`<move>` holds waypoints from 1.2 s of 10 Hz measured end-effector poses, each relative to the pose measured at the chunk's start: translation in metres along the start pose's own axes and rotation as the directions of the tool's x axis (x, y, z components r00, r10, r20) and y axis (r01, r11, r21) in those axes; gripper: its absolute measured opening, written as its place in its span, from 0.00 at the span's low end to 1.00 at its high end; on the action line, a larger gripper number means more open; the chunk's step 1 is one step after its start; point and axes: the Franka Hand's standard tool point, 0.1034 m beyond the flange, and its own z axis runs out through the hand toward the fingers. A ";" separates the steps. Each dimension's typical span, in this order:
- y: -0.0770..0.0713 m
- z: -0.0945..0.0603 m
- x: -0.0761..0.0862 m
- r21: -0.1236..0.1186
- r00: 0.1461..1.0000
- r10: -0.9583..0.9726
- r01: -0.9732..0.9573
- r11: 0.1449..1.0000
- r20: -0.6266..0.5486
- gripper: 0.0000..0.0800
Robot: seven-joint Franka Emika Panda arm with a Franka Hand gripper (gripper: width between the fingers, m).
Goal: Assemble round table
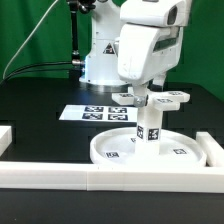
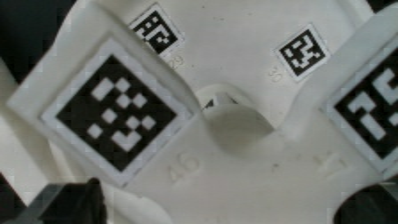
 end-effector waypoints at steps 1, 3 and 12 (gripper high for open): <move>0.000 0.000 0.000 0.000 1.000 0.000 0.000 1.000 0.000 0.80; -0.003 0.001 -0.002 0.013 1.000 0.030 -0.030 0.999 0.008 0.58; -0.007 0.002 0.002 0.063 0.692 0.722 -0.721 0.690 0.005 0.56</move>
Offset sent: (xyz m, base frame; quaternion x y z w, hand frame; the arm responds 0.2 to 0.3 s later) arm 0.0000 0.0000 0.0000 0.0000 0.0000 0.0000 1.0000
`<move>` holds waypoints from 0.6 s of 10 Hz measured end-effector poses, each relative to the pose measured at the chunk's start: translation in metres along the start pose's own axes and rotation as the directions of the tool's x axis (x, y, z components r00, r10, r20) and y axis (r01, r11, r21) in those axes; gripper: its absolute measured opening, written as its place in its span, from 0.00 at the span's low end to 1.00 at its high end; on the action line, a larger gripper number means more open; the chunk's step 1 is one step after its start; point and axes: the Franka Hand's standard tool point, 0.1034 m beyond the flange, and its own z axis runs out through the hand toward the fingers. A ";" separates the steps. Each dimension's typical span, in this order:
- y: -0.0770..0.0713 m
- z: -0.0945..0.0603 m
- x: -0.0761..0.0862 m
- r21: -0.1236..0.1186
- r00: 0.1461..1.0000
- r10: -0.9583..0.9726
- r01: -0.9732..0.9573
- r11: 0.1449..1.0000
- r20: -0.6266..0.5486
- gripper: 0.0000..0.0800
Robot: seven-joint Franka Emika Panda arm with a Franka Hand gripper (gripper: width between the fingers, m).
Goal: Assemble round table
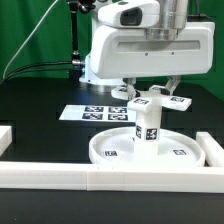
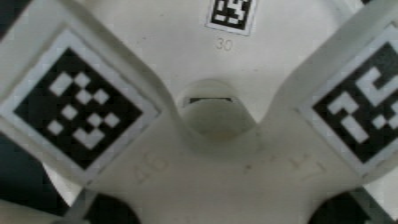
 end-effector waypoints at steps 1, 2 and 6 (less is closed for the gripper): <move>0.000 0.000 0.000 0.000 0.997 0.073 -0.073 0.997 0.000 0.56; -0.001 0.000 0.000 0.000 0.990 0.143 -0.143 0.990 0.000 0.56; -0.001 0.000 0.001 0.028 0.894 0.448 -0.448 0.894 -0.001 0.56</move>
Offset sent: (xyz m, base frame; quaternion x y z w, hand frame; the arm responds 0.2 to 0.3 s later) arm 0.0000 0.0000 0.0000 0.0000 0.0000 0.1938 0.9810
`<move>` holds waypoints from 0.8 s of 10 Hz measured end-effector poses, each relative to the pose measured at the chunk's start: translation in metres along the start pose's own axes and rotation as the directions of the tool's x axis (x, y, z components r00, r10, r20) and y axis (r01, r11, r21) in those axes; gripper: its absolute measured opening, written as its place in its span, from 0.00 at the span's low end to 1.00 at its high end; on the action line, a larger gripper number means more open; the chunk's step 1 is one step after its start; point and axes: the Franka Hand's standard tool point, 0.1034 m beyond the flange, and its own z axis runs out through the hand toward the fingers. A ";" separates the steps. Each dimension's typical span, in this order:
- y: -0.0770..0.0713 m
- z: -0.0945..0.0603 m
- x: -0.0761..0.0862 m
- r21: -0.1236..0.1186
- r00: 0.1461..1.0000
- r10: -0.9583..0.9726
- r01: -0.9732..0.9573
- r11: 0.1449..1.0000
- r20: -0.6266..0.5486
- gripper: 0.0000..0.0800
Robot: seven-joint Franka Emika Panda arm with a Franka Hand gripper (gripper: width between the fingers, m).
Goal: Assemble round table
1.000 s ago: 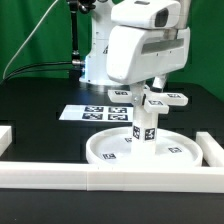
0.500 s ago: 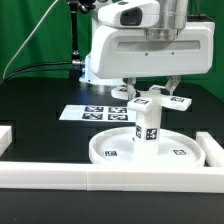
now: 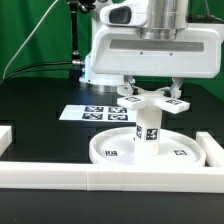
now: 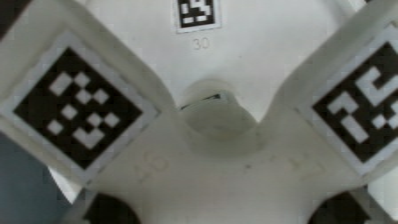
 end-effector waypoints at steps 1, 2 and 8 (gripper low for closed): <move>0.000 0.000 -0.001 0.009 0.996 0.082 -0.082 0.997 -0.016 0.56; 0.000 0.001 -0.001 0.015 0.980 0.199 -0.198 0.980 -0.028 0.56; 0.000 0.000 0.000 0.084 0.702 0.712 -0.709 0.700 0.003 0.56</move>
Offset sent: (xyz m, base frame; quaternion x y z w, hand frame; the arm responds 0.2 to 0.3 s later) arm -0.0099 0.0035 -0.0098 0.0241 -0.0230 0.2933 0.9554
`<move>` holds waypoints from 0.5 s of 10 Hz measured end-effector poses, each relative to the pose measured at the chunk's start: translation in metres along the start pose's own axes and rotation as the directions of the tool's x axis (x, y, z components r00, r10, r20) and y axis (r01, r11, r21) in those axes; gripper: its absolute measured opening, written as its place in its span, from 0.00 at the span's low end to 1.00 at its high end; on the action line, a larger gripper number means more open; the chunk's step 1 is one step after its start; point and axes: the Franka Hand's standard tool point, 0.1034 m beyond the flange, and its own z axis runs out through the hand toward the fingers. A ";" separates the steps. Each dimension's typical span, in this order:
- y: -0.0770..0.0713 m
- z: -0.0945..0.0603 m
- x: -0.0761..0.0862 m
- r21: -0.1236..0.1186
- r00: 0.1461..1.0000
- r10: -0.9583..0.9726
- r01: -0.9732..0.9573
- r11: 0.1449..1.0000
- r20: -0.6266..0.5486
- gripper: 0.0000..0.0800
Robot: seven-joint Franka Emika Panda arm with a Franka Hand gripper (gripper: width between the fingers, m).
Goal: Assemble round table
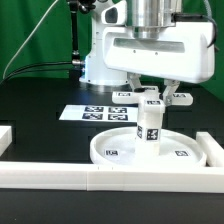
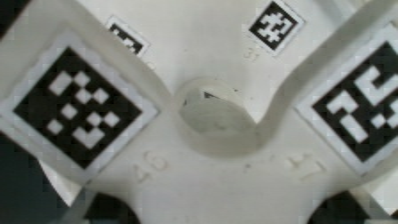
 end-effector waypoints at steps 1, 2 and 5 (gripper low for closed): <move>0.000 0.000 0.000 -0.001 0.999 0.041 -0.041 0.999 0.001 0.56; 0.000 0.000 0.000 -0.001 0.994 0.112 -0.112 0.994 0.001 0.56; 0.000 0.000 0.000 -0.001 0.976 0.219 -0.219 0.976 0.001 0.56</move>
Offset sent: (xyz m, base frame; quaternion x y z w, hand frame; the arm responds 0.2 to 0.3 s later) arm 0.0000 0.0000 0.0000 0.0000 0.0000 0.1296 0.9916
